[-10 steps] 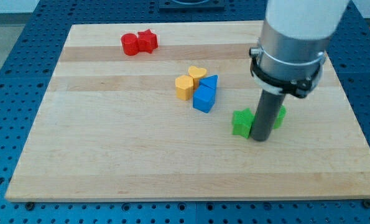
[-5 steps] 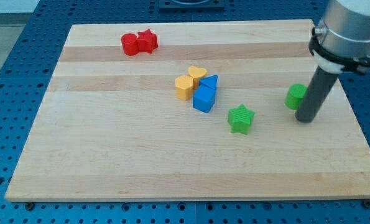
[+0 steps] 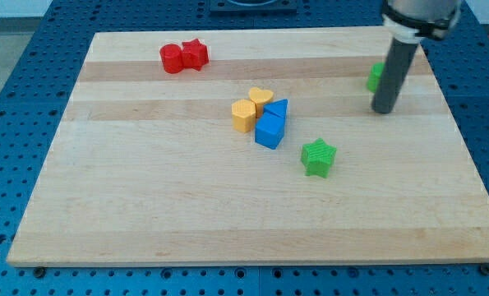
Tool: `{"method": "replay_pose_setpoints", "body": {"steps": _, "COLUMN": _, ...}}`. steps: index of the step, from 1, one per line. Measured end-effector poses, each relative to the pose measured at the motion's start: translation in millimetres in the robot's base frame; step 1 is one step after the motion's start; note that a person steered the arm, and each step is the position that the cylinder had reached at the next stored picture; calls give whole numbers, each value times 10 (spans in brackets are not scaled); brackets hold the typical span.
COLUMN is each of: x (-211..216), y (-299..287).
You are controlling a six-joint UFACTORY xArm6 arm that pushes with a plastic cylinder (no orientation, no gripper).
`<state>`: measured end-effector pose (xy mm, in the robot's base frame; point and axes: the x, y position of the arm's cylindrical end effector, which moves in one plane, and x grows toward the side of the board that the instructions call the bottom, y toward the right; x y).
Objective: Place the green circle right to the red star
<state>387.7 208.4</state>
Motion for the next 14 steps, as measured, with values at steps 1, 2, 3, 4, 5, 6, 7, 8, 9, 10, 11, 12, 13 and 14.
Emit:
{"method": "replay_pose_setpoints", "body": {"steps": 1, "x": -463, "y": 224}}
{"method": "replay_pose_setpoints", "body": {"steps": 2, "x": -765, "y": 196}}
{"method": "replay_pose_setpoints", "body": {"steps": 3, "x": -822, "y": -175}}
{"method": "replay_pose_setpoints", "body": {"steps": 4, "x": -534, "y": -455}}
{"method": "replay_pose_setpoints", "body": {"steps": 5, "x": -375, "y": -177}}
{"method": "replay_pose_setpoints", "body": {"steps": 6, "x": -356, "y": -313}}
{"method": "replay_pose_setpoints", "body": {"steps": 7, "x": -356, "y": -872}}
{"method": "replay_pose_setpoints", "body": {"steps": 8, "x": -319, "y": -1334}}
{"method": "replay_pose_setpoints", "body": {"steps": 9, "x": -490, "y": -1602}}
{"method": "replay_pose_setpoints", "body": {"steps": 10, "x": -595, "y": -2066}}
{"method": "replay_pose_setpoints", "body": {"steps": 11, "x": -595, "y": -2441}}
{"method": "replay_pose_setpoints", "body": {"steps": 12, "x": -647, "y": -2666}}
{"method": "replay_pose_setpoints", "body": {"steps": 13, "x": -841, "y": -2707}}
{"method": "replay_pose_setpoints", "body": {"steps": 14, "x": -853, "y": -2707}}
